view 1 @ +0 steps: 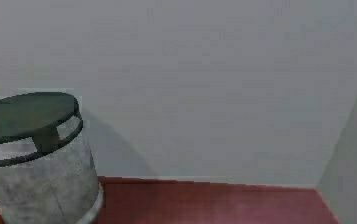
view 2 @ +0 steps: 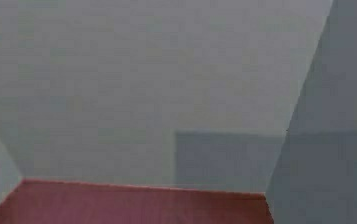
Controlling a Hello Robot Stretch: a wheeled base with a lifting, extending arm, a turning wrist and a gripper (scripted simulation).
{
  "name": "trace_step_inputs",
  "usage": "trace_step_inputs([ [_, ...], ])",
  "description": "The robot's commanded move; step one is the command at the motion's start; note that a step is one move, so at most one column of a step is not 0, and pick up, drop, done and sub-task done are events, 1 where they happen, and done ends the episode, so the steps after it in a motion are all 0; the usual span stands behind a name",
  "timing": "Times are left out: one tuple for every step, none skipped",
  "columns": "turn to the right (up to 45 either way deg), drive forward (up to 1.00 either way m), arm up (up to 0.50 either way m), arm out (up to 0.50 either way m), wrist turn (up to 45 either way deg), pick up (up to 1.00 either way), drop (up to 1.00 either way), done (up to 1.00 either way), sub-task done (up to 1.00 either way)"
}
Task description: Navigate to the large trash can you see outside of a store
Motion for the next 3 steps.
trace_step_inputs([
  [0.0,0.30,0.00,0.00,0.0,0.00,0.00,0.00,0.00],
  [-45.0,0.00,0.00,0.00,0.0,0.00,0.00,0.00,0.00],
  [-6.0,0.00,0.00,0.00,0.0,0.00,0.00,0.00,0.00],
])
